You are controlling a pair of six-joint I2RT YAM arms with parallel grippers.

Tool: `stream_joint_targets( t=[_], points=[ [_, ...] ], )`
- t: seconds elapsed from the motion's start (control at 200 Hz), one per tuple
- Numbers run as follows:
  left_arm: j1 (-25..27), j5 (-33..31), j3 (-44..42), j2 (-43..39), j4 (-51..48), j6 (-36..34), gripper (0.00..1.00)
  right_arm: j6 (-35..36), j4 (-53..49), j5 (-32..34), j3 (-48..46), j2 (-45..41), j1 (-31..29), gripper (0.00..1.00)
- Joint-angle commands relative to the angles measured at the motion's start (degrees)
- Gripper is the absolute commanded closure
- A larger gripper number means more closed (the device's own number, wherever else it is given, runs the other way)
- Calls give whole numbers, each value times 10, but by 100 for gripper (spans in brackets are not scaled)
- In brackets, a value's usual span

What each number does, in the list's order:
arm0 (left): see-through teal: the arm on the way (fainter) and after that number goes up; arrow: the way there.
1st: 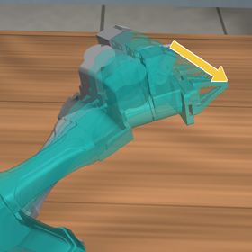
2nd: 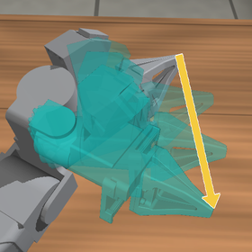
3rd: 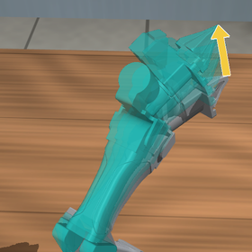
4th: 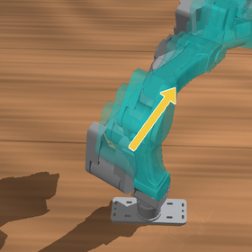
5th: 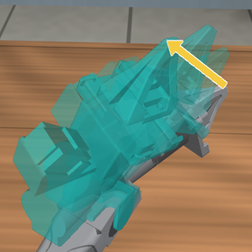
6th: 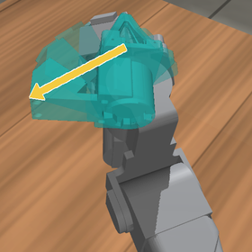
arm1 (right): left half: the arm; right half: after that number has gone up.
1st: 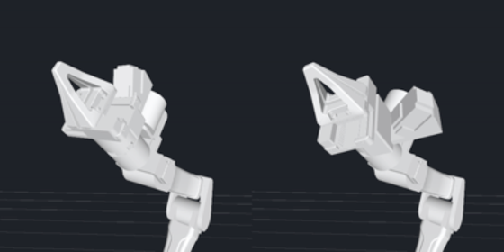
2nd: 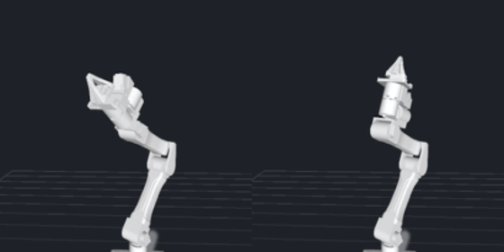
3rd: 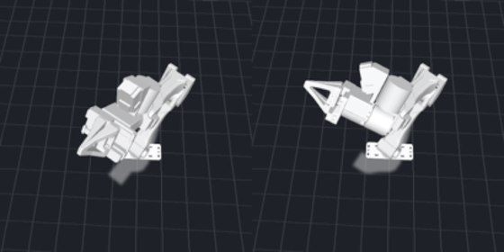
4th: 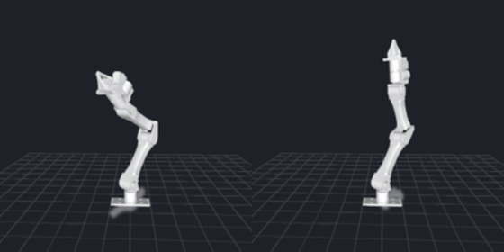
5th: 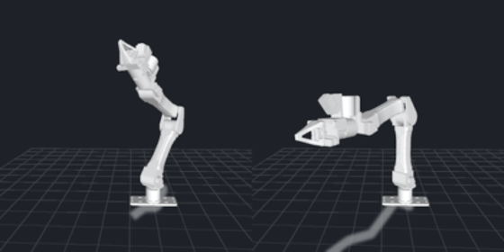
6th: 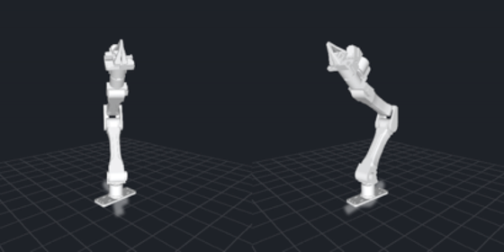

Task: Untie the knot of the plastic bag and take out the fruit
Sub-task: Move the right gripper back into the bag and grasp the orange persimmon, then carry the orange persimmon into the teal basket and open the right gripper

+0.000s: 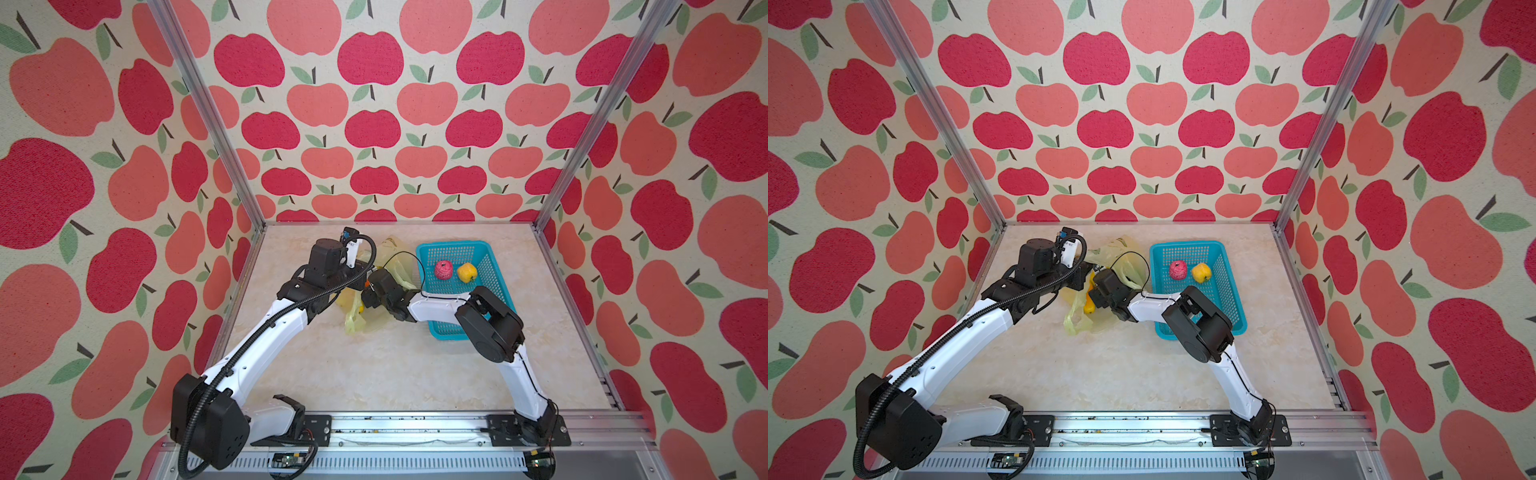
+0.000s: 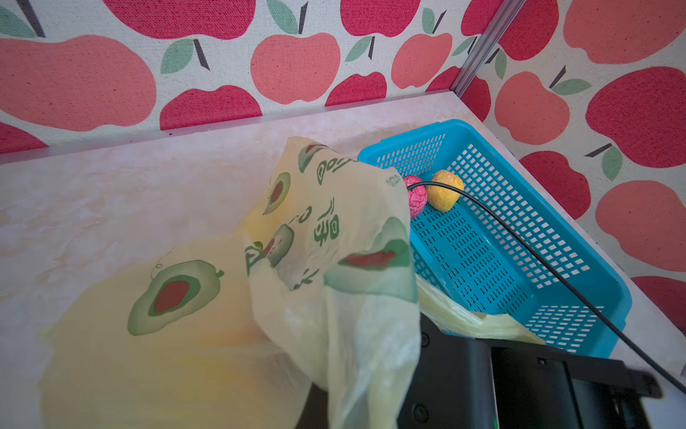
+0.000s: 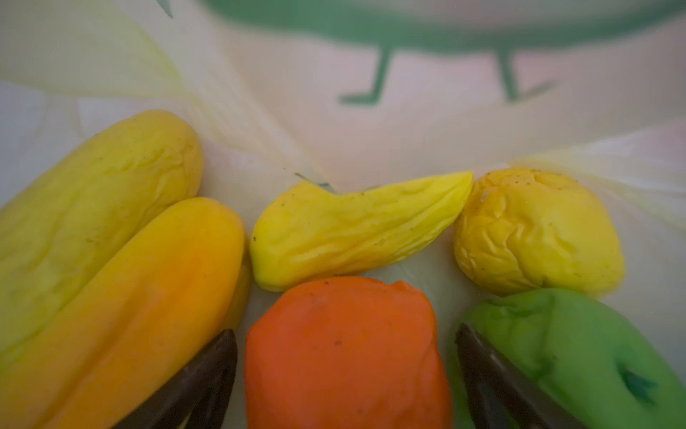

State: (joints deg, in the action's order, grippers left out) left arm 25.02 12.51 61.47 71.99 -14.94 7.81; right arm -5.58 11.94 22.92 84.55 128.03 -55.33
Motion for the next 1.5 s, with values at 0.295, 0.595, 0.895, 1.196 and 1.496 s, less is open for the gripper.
stream_joint_targets(
  t=[0.295,0.595,0.895,1.196,1.496],
  points=[
    [0,-7,13,-3,-6,-17,100,12,-11,-20,-48,-76,-24,48],
    [-1,-10,7,-6,-1,-15,100,48,60,3,-223,-267,-93,63],
    [-2,-10,6,0,1,-12,100,67,72,23,-360,-492,-131,70],
    [-4,-13,1,2,4,-12,100,84,16,106,-447,-735,-93,77],
    [-5,-10,0,0,3,-10,100,-52,-115,34,-492,-824,153,81]
  ],
)
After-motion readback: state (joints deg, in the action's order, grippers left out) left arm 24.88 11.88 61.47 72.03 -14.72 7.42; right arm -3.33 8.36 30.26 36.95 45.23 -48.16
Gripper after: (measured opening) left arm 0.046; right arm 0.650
